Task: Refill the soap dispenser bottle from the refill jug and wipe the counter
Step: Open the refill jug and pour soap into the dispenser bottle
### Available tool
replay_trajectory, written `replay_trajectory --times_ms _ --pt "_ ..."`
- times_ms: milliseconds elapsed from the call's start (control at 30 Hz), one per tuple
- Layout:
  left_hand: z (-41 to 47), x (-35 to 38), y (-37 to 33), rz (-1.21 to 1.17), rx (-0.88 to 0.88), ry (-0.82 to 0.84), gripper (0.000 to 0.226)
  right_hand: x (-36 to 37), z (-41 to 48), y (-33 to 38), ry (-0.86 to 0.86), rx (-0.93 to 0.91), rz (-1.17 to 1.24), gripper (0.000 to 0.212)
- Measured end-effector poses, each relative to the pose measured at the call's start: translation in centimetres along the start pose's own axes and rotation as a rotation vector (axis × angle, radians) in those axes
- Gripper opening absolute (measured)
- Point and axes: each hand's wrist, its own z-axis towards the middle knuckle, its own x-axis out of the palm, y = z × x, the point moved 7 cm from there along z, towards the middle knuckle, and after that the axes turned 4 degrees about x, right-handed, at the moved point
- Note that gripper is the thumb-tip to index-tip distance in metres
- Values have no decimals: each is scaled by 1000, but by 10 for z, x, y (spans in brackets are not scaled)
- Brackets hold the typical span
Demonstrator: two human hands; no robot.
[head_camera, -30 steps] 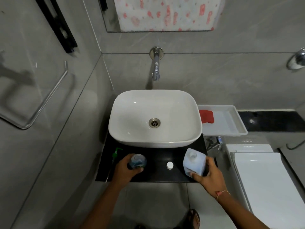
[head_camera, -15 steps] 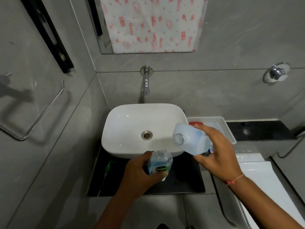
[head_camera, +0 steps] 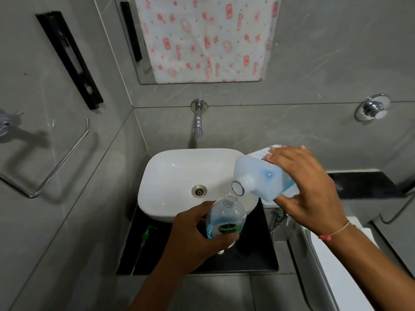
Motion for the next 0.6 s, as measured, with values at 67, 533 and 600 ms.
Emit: replay_trajectory --times_ms 67,533,600 --pt "1 0 -3 13 7 1 42 -1 2 1 -1 -11 -18 57" --pt "3 -3 -11 17 18 -2 46 -4 11 1 -1 -78 -124 55" --pt "3 -4 -11 22 22 0 45 -5 12 2 -1 -86 -133 55"
